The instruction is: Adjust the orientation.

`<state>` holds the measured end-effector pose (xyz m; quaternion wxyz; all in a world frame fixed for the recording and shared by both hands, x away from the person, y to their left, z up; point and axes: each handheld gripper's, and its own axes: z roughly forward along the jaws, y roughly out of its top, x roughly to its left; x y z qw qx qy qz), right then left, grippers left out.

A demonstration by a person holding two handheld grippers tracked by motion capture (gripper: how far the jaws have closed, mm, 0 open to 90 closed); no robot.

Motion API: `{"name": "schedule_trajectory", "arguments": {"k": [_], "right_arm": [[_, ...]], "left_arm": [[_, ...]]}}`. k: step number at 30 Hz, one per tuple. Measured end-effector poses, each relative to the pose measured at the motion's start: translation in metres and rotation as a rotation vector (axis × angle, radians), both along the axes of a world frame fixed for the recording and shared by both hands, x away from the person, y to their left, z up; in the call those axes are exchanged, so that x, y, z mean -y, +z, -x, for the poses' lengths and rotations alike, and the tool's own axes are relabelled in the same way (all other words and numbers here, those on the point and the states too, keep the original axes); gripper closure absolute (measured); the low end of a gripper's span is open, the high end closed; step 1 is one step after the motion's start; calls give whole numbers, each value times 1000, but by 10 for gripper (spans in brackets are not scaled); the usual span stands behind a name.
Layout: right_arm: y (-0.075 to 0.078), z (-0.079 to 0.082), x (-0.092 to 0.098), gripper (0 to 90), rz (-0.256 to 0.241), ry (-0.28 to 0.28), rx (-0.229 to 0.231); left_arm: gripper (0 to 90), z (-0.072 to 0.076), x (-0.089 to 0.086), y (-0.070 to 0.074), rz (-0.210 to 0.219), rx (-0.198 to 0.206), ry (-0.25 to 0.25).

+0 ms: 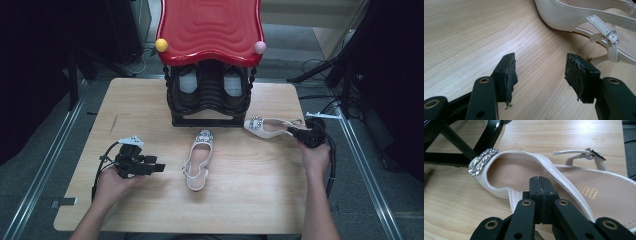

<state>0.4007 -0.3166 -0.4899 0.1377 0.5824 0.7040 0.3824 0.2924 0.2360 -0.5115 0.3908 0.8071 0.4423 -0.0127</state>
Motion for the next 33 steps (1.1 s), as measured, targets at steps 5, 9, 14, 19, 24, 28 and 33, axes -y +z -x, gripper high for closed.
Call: {"name": "schedule_trajectory", "arguments": {"k": [5, 9, 14, 19, 24, 28, 33], "right_arm": [[0, 6, -4, 900, -3, 24, -9], [1, 10, -11, 900, 13, 45, -20], [0, 16, -16, 889, -2, 63, -45], [3, 21, -25, 887, -23, 93, -46], [4, 25, -30, 890, -46, 103, -38], [11, 28, -27, 881, -3, 79, -13], [24, 32, -22, 830, -38, 73, 42]], "left_arm": [[423, -2, 3, 1, 5, 2, -8], [422, -6, 4, 1, 5, 4, -13], [421, -10, 6, -1, 24, 0, -14], [421, -15, 10, 0, 17, -4, -25], [421, -18, 13, -1, 13, -8, -34], [421, -19, 14, -2, 12, -10, -37], [422, -19, 13, -1, 8, -14, -40]]}}
